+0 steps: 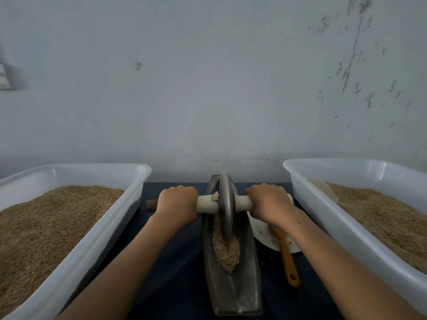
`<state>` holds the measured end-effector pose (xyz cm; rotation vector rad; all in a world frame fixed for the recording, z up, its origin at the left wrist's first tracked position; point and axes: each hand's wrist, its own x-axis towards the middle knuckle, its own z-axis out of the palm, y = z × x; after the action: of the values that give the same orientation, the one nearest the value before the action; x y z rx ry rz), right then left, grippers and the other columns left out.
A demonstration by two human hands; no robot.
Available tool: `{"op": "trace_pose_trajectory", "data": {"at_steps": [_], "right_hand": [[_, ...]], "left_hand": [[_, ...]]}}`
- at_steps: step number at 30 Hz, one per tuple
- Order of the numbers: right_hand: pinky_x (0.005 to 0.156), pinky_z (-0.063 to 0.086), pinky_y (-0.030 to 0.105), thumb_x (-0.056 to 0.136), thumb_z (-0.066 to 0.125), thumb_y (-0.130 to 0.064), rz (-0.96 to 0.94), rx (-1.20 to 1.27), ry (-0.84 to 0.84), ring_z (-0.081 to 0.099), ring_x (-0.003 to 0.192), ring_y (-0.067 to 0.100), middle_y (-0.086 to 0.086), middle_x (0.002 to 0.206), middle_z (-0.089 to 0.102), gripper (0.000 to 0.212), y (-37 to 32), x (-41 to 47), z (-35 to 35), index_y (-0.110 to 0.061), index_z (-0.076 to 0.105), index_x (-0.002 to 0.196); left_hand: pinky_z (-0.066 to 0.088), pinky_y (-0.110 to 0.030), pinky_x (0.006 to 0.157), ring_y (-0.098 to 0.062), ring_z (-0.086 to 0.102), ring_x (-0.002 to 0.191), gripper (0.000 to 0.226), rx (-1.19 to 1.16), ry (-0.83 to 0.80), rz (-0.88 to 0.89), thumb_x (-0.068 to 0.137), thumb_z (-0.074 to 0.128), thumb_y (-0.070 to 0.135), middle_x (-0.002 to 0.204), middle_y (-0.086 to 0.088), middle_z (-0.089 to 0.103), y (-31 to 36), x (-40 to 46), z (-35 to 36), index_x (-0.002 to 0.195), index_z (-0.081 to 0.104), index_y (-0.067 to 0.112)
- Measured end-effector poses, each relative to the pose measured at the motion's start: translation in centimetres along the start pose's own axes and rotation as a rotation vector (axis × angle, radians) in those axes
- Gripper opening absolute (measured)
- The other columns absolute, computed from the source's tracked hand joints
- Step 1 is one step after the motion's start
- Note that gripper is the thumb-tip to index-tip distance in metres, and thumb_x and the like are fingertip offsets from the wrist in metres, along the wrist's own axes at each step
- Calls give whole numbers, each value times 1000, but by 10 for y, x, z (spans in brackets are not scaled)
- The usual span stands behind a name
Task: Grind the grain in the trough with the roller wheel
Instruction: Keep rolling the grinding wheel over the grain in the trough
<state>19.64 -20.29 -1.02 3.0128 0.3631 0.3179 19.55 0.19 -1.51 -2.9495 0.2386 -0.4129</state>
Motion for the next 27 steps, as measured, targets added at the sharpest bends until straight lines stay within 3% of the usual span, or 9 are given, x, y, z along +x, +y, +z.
{"op": "trace_pose_trajectory", "data": {"at_steps": [4, 7, 11, 16, 19, 21, 27], "right_hand": [[51, 32, 24, 80, 68, -23, -34, 1, -231, 54, 72, 15, -4, 80, 54, 32, 3, -1, -10, -18, 61, 110], [51, 35, 22, 78, 70, -22, -25, 47, -306, 57, 73, 14, -3, 83, 57, 37, 3, -2, -11, -16, 61, 113], [51, 33, 23, 81, 67, -23, -25, 6, -225, 54, 69, 14, -3, 81, 58, 28, 1, 0, -10, -17, 61, 107], [64, 32, 31, 88, 55, -21, 15, -16, 116, 56, 79, 21, 0, 95, 65, 6, -3, 0, 4, -25, 50, 90], [65, 33, 31, 89, 54, -21, 21, 13, 145, 56, 79, 20, 0, 94, 64, 6, -2, 0, 7, -25, 50, 90], [66, 35, 30, 87, 58, -20, 6, 1, 66, 60, 85, 20, 1, 96, 65, 11, -1, 0, 3, -24, 56, 97], [55, 36, 23, 79, 70, -23, -25, 20, -294, 57, 78, 16, -1, 87, 57, 40, 1, -2, -12, -16, 58, 117]], "left_hand": [[40, -30, 68, -17, 55, 81, 41, -36, -230, 26, 77, 69, 34, 92, 2, 59, -5, 0, -8, 113, 57, 19], [40, -29, 66, -15, 51, 75, 42, -60, -294, 35, 75, 71, 34, 79, 7, 50, -6, 1, -9, 112, 57, 19], [38, -30, 66, -16, 51, 76, 37, -36, -199, 7, 77, 68, 33, 83, 4, 53, -4, 1, -6, 110, 57, 20], [35, -30, 68, -21, 58, 91, 23, -24, 97, -28, 86, 58, 28, 100, 0, 61, 2, -1, 2, 108, 55, 22], [35, -29, 66, -20, 59, 89, 21, -22, 180, -8, 87, 56, 29, 98, 0, 61, 3, -2, 7, 107, 53, 22], [36, -30, 68, -20, 59, 92, 25, -27, 93, 22, 86, 58, 29, 101, 0, 62, -1, -1, 5, 109, 54, 22], [40, -28, 70, -16, 57, 85, 40, -126, -261, 152, 77, 69, 31, 105, -1, 64, -13, 1, -8, 114, 58, 20]]}}
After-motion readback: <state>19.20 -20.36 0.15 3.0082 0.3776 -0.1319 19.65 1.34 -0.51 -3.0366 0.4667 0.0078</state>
